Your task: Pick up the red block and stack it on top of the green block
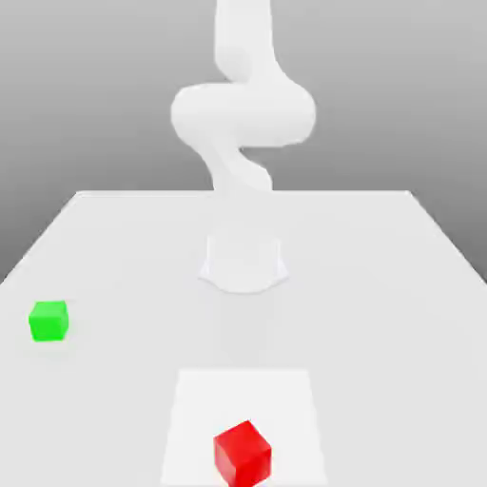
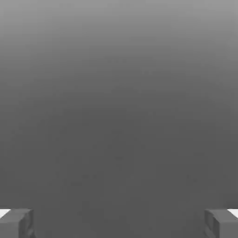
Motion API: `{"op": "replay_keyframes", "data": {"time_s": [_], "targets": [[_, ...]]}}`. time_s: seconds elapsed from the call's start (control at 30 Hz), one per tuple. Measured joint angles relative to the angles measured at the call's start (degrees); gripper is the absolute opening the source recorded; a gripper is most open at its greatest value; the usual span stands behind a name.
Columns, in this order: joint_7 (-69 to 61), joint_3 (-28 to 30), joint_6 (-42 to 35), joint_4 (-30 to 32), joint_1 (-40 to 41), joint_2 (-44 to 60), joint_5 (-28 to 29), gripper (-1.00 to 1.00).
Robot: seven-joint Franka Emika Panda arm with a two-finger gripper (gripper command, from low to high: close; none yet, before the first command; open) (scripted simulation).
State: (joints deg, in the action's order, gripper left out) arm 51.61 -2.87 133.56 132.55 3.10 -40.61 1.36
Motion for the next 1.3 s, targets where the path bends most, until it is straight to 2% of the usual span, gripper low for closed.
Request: {"op": "replay_keyframes", "data": {"time_s": [0.27, 0.47, 0.67, 0.87, 1.0, 1.03, 1.3], "targets": [[19.64, -7.68, 5.70, 2.49, 8.18, 17.09, 5.68, 0.00], [34.03, -10.76, 9.80, 4.29, 11.77, 29.71, 9.86, 0.00], [46.52, -11.04, 14.27, 6.22, 12.84, 41.78, 11.28, 0.00], [54.40, -11.18, 19.54, 8.20, 12.24, 52.59, 6.91, 0.00], [57.81, -8.52, 25.79, 7.25, 10.18, 60.68, 9.62, 0.00], [58.51, -7.55, 27.33, 6.95, 9.39, 62.60, 10.51, -1.00], [58.18, -8.04, 26.64, 7.12, 9.78, 61.61, 9.97, -1.00]]}}
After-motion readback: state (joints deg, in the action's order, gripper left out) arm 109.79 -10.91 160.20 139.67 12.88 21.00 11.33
